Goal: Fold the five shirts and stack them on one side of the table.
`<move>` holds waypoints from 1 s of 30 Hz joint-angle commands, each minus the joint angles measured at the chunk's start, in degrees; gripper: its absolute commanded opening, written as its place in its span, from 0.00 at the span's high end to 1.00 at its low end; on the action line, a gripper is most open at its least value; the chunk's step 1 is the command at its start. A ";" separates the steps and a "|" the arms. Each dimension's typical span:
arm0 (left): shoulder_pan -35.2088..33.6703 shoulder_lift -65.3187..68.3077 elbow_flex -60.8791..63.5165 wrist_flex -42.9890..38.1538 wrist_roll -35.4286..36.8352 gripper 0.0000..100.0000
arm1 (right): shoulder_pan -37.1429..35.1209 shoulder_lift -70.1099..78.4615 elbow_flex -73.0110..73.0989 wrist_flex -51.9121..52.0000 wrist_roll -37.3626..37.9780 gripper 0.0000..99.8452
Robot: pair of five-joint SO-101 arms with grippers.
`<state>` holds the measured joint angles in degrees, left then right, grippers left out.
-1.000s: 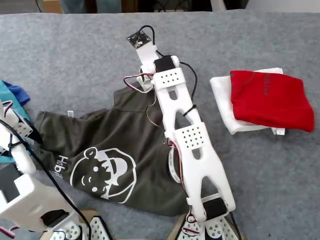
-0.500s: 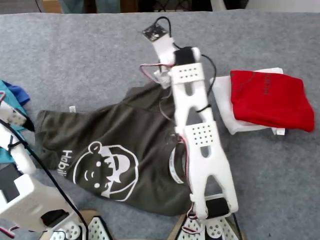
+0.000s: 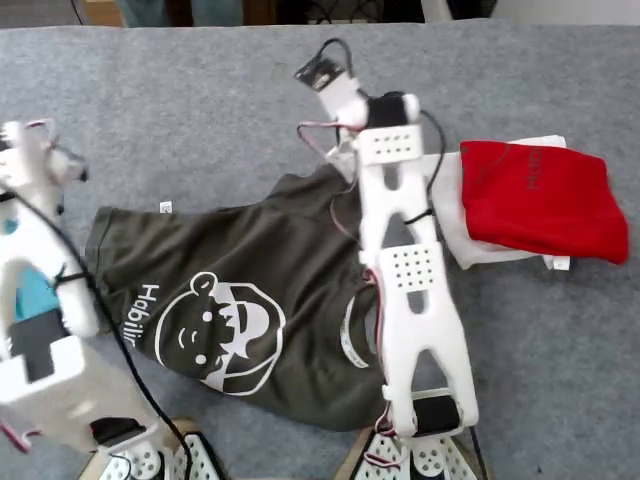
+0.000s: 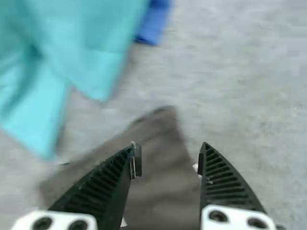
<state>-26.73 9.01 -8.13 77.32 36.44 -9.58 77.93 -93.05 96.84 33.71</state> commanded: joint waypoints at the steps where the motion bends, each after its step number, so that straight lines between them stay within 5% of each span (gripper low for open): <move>1: 3.82 5.63 -3.47 -5.01 3.60 0.79 | -2.11 1.80 -2.59 -2.99 -0.09 0.98; 7: 4.18 21.45 -12.88 -5.19 9.05 0.79 | -2.55 3.03 -2.59 -4.04 -0.09 0.98; 15: 4.09 33.23 -31.87 7.47 15.74 0.79 | -2.55 3.21 -2.15 -4.22 -0.09 0.98; 25: -0.04 43.69 -48.84 22.59 16.09 0.79 | -2.55 3.38 -2.07 -4.22 -0.09 0.99; 30: -0.48 44.04 -51.91 23.47 15.91 0.79 | -2.73 4.88 -2.15 -5.19 -0.09 0.99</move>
<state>-26.81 54.11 -56.75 99.91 52.09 -11.25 82.33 -93.49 93.32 33.71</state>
